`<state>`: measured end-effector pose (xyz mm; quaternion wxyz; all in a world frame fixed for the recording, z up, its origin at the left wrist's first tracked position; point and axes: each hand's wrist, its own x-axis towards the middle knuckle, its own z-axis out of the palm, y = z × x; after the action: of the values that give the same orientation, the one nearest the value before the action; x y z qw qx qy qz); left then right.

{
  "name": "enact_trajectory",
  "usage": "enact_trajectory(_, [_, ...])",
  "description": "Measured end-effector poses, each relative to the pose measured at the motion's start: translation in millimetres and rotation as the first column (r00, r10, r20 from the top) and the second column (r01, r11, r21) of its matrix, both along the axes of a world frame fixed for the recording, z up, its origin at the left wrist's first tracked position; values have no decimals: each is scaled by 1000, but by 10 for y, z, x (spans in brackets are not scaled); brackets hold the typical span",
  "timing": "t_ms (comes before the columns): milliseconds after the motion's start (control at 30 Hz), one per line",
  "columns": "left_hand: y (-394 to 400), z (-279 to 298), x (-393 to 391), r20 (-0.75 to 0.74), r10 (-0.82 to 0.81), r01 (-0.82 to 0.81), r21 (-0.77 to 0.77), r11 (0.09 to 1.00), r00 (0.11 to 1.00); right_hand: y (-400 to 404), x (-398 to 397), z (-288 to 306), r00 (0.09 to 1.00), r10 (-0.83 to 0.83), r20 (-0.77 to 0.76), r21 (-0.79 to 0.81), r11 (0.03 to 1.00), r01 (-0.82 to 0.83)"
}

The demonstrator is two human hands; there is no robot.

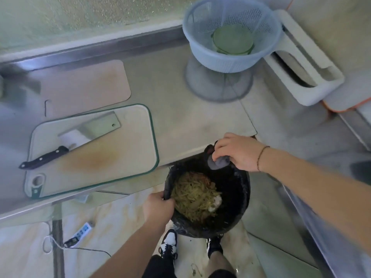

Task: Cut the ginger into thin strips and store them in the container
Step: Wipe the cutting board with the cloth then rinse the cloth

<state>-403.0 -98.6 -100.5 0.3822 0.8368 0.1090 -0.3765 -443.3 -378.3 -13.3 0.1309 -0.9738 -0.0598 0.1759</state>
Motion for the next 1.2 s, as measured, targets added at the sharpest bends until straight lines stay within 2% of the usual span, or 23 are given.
enact_trajectory(100, [128, -59, 37, 7, -56, 56, -12, 998, 998, 64, -223, 45, 984, -151, 93, 36, 988, 148])
enact_trajectory(200, [249, -112, 31, 20, -122, 123, -26, 992, 992, 186, -488, 75, 918, -337, 209, 101, 941, 322])
enact_trajectory(333, [345, -192, -23, 22, -208, 208, -17, 978, 978, 445, -862, 24, 826, -513, 235, 160, 858, 488])
enact_trajectory(467, [413, -418, -110, -11, -223, 223, 5, 975, 975, 674, -1251, -28, 724, -617, 308, 180, 785, 592])
enact_trajectory(600, [435, -749, -329, -53, -242, 243, 20, 970, 969, 810, -1630, -219, 571, -763, 304, 268, 644, 717])
enact_trajectory(867, [339, -1877, -930, -160, -199, 208, 44, 977, 967, 1098, -2227, -1158, 399, -885, 239, 395, 464, 793])
enact_trajectory(1067, [217, -2928, -1247, -223, -166, 187, 79, 979, 961, 1224, -2562, -2013, 391, -890, 234, 399, 454, 796])
enact_trajectory(1200, [138, -3544, -1310, -223, -189, 211, 81, 974, 956, 1244, -2645, -2528, 361, -910, 206, 423, 415, 805])
